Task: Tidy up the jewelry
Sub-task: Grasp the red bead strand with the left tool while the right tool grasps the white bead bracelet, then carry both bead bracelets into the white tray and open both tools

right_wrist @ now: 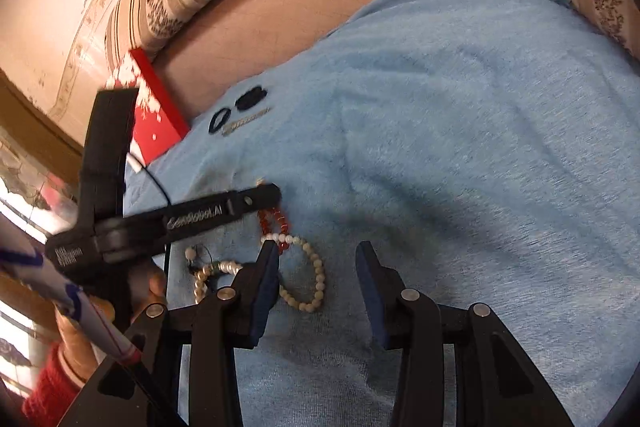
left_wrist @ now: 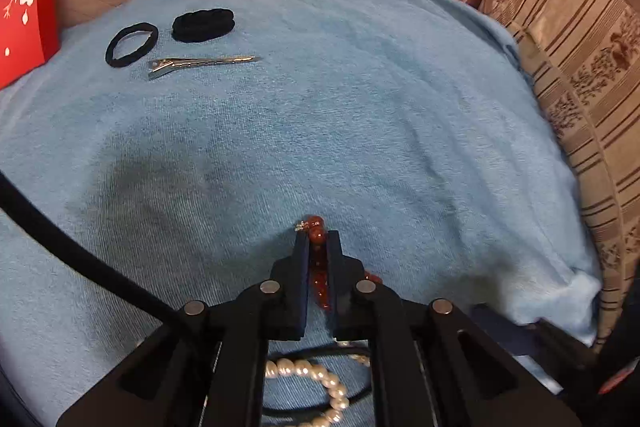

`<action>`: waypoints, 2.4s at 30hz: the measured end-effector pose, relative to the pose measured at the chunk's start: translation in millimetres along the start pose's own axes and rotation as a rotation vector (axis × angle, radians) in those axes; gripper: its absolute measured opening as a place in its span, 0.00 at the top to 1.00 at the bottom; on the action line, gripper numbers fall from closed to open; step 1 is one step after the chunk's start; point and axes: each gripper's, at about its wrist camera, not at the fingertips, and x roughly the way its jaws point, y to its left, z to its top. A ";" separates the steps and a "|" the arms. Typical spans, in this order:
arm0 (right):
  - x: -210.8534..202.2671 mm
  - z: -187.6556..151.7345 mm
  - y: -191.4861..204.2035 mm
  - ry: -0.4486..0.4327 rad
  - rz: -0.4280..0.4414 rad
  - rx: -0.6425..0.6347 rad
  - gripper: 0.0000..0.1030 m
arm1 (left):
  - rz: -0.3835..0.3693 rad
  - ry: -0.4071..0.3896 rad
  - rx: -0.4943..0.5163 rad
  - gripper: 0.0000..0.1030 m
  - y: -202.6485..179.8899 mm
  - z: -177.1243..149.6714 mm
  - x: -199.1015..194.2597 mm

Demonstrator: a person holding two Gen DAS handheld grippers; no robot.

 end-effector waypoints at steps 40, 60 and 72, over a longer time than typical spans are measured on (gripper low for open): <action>-49.7 -71.4 201.6 -0.088 0.091 -0.336 0.94 | 0.211 -0.399 -0.481 0.93 310.6 -212.6 -308.8; 79.9 -142.5 435.2 0.196 0.297 -0.559 0.94 | 0.321 -0.267 -0.721 0.93 417.6 -257.2 -268.5; 155.4 -152.9 438.4 0.333 0.254 -0.453 0.93 | 0.293 -0.335 -0.731 0.92 409.4 -255.4 -280.8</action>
